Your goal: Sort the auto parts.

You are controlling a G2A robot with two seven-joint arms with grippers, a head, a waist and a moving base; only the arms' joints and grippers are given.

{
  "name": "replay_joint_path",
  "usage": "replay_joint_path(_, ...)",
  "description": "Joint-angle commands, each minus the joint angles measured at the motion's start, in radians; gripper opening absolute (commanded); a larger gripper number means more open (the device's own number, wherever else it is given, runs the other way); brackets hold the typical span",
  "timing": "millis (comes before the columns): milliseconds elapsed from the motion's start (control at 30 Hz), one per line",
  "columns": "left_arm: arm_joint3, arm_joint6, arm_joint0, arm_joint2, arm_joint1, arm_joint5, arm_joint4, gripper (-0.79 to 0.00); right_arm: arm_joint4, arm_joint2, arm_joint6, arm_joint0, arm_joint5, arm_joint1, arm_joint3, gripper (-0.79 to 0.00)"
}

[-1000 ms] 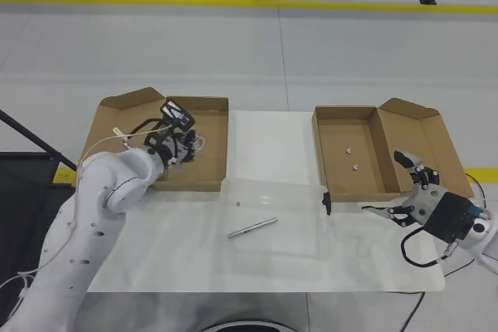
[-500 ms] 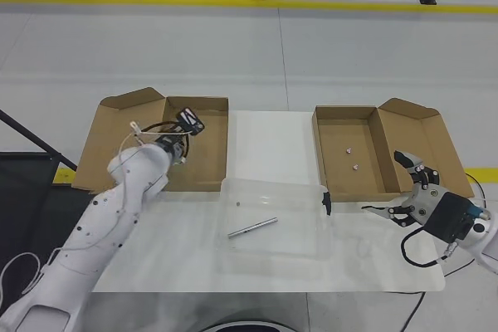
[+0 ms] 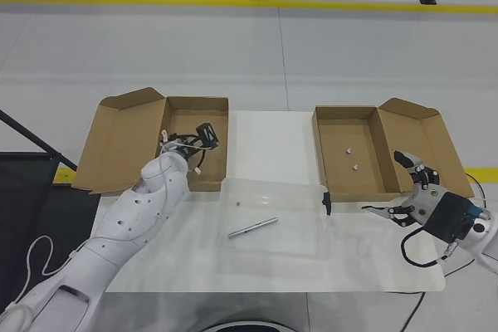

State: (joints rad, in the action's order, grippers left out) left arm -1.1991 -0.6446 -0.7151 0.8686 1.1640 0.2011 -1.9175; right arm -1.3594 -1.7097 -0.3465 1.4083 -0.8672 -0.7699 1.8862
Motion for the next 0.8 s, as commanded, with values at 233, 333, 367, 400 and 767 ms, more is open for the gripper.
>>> replay_joint_path(233,0.008,0.003,0.000,0.008,0.016,0.033,0.015,-0.416,0.000,0.000,0.000,0.000,0.000,0.000,0.000,0.000)
replay_joint_path(333,-0.005,-0.001,-0.002,0.016,0.020,0.047,0.023,-0.403,0.000,0.000,0.000,0.000,0.000,0.000,0.000,0.000)
replay_joint_path(367,-0.009,-0.004,-0.003,0.018,0.021,0.049,0.022,-0.394,0.000,0.000,0.000,0.000,0.000,0.000,0.000,0.000)
replay_joint_path(400,-0.016,-0.008,-0.005,0.019,0.022,0.053,0.020,-0.339,0.000,0.000,0.000,0.000,0.000,0.000,0.000,0.000)
replay_joint_path(767,-0.138,-0.043,-0.058,0.083,0.020,0.075,0.035,-0.277,0.000,0.000,0.000,0.000,0.000,0.000,0.000,0.000)
